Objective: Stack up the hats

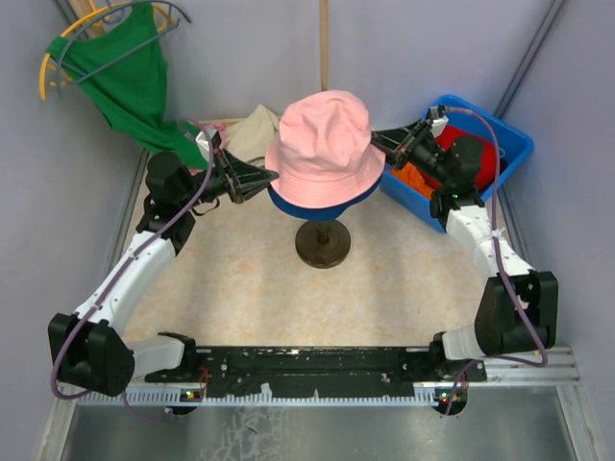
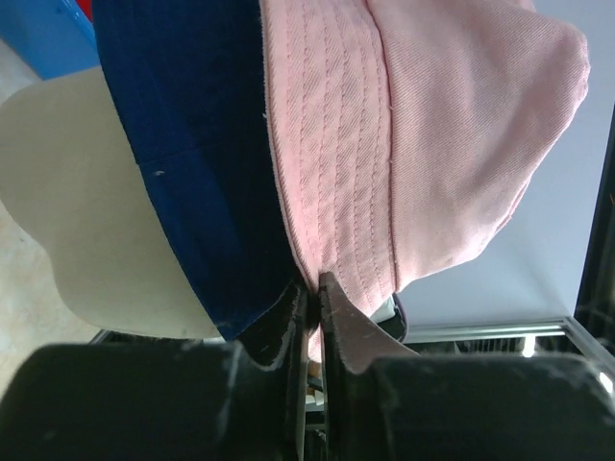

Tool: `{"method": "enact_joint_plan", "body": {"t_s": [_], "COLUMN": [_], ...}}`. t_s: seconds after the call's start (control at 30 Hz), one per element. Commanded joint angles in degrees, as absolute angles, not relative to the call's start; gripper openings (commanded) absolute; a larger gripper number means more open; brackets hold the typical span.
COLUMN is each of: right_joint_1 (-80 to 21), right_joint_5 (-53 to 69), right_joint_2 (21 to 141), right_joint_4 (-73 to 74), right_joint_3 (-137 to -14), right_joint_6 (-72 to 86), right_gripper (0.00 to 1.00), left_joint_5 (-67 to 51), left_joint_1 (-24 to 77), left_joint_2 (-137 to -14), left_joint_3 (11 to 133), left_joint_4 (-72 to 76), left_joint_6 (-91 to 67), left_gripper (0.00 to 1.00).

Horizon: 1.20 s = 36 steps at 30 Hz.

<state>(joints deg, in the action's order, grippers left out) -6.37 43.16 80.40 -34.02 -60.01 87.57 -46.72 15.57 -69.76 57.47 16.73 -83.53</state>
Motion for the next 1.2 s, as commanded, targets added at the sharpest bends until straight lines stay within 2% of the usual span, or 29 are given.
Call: {"method": "enact_joint_plan", "body": {"t_s": [0.0, 0.37, 0.57, 0.73, 0.8, 0.9, 0.97, 1.03, 1.17], "right_joint_1": [-7.3, -7.4, -7.4, -7.4, -7.4, -7.4, -7.4, -7.4, -7.1], "right_joint_5": [44.0, 42.2, 42.1, 42.5, 42.5, 42.9, 43.3, 43.3, 42.3], "right_joint_2": [78.2, 77.3, 77.8, 77.2, 77.1, 77.2, 77.2, 77.0, 76.4], "right_joint_4": [-30.3, -19.8, -19.0, -16.1, -14.3, -14.3, -15.1, -15.7, -14.5], "right_joint_3": [-58.2, -53.7, -49.3, -51.8, -54.7, -57.0, -57.7, -58.2, -59.0], "right_joint_6": [85.1, 75.4, 72.5, 69.9, 68.5, 68.7, 69.4, 70.1, 69.6], "right_gripper": [0.00, 0.00, 0.00, 0.00, 0.00, 0.00, 0.12, 0.18, 0.41], "left_joint_5": [-46.3, -49.3, -50.9, -51.6, -51.3, -51.1, -51.0, -50.9, -51.3], "left_joint_1": [15.5, 13.3, 12.2, 12.1, 12.0, 11.1, 9.5, 7.4, 3.2], "left_joint_2": [-70.7, -75.1, -77.6, -78.7, -78.5, -77.3, -76.1, -75.2, -75.4], "left_joint_3": [54.9, 48.5, 46.1, 45.0, 46.0, 47.6, 48.0, 48.8, 51.8], "left_joint_4": [20.6, 25.5, 25.8, 28.8, 29.1, 28.5, 28.6, 27.9, 24.6], "left_joint_6": [-81.7, -79.0, -76.6, -77.9, -78.1, -78.0, -78.3, -77.9, -75.5], "left_gripper": [0.12, 0.11, 0.09, 0.08, 0.12, 0.29, 0.38, 0.42, 0.48]}}
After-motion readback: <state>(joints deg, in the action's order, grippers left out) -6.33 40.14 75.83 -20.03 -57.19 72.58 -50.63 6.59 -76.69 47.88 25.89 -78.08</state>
